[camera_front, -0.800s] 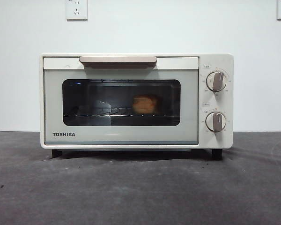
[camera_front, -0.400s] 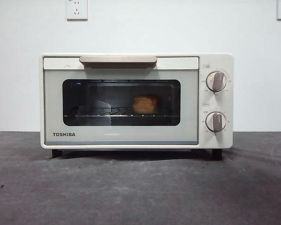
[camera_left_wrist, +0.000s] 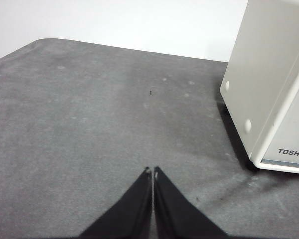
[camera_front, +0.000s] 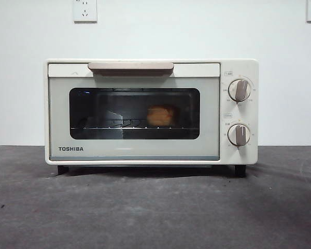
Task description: The left arm flap open the oven, the right arm pick bread and place it into oven, the left arm flap close the oven
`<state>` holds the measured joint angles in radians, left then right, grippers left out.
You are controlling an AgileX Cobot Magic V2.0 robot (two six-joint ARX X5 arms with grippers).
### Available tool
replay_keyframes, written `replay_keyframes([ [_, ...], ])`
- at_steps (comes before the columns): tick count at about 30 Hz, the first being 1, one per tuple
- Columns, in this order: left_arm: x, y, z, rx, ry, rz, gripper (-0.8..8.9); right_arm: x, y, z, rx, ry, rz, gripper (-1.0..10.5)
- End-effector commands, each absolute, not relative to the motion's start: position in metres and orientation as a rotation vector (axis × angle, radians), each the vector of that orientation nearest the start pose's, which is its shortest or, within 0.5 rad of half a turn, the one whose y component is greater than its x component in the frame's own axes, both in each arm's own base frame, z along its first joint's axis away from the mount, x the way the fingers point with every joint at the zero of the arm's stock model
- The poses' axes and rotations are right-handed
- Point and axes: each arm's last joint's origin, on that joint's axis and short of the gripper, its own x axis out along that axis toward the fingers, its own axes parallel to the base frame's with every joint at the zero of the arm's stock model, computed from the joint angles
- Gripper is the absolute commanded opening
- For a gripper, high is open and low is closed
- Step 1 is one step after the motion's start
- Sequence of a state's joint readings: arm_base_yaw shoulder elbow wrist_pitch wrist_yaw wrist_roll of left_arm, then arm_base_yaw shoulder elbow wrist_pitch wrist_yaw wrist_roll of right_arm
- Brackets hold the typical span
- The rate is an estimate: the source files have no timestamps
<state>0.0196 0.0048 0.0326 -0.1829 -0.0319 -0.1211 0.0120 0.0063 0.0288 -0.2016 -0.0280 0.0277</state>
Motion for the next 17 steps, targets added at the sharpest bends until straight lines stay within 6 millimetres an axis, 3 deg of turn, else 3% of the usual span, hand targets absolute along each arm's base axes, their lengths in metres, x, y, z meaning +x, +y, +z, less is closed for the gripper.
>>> replay_keyframes([
  [1,0.0956,0.0031,0.1494,-0.111,0.174,0.069,0.16,0.0954,0.0018,0.1504,0.016,0.177,0.037,0.1],
  [17,0.0956,0.0031,0.1494,-0.111,0.174,0.069,0.16,0.0962,0.0017,0.1514,0.016,0.150,0.035,0.1],
])
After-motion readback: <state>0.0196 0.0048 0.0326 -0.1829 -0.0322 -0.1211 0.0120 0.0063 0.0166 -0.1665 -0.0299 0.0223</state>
